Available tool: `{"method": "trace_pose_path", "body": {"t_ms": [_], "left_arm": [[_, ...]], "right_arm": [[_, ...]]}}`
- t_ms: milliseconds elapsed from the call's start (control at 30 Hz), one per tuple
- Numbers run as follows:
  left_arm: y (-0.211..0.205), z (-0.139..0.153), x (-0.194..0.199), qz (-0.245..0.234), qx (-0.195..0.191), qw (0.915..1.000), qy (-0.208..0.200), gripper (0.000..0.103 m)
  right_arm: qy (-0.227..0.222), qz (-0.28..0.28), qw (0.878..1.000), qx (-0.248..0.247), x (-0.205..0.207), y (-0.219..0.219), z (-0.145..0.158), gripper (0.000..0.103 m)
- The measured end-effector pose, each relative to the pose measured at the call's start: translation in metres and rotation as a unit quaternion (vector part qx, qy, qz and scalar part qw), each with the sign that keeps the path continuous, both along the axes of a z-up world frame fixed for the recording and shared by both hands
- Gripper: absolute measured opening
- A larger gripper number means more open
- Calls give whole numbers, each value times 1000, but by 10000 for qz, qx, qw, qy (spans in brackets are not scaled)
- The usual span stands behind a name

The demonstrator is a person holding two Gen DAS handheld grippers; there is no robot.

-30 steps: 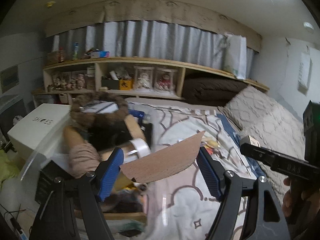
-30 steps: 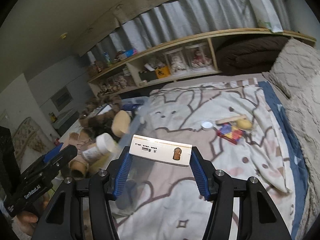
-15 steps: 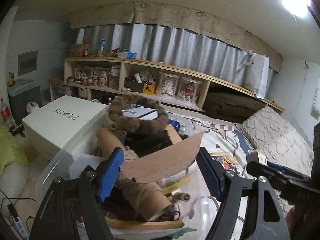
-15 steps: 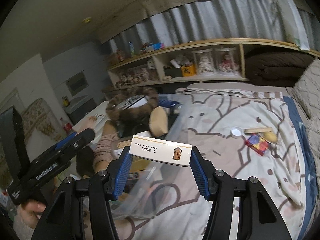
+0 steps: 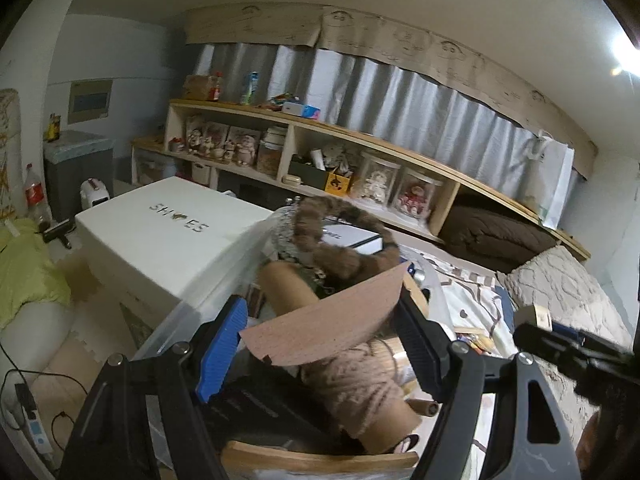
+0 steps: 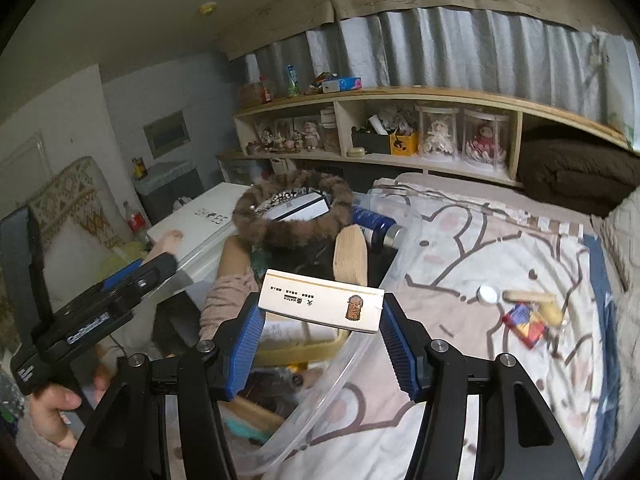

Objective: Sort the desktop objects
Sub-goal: 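Lower the cream block into the clear bin and open the right tool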

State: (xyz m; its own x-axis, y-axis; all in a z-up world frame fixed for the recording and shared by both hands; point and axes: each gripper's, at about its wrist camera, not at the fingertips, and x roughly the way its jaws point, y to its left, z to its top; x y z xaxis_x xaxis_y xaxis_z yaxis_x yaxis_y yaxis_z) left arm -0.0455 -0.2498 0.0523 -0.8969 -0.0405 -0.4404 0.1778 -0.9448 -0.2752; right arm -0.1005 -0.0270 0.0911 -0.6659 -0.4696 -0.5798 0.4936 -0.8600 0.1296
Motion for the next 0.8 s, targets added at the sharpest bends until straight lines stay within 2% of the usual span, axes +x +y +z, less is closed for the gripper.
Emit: {"method": "trace_pose_path", "body": {"t_ms": [133, 233, 300, 467, 533, 667, 800], "left_arm": [[-7, -4, -1, 46, 45, 10000, -26, 75], [-10, -6, -2, 59, 67, 10000, -38, 75], [-11, -7, -4, 79, 77, 9999, -52, 75], [-8, -8, -7, 8, 65, 10000, -53, 75], [-8, -8, -7, 6, 39, 10000, -41, 75], [-8, -9, -8, 1, 72, 10000, -58, 75], [-9, -10, -8, 30, 80, 9999, -102, 75]], "right_arm": [[242, 100, 9969, 743, -18, -15, 5, 59], [473, 247, 9873, 1497, -28, -28, 4, 59], [632, 434, 9765, 2016, -34, -36, 1, 59], [1075, 772, 9326, 3358, -51, -51, -12, 59], [1038, 872, 9268, 3503, -57, -54, -13, 59], [755, 1017, 9403, 3159, -64, -61, -4, 59], [537, 1158, 9481, 2911, -70, -83, -3, 59]]}}
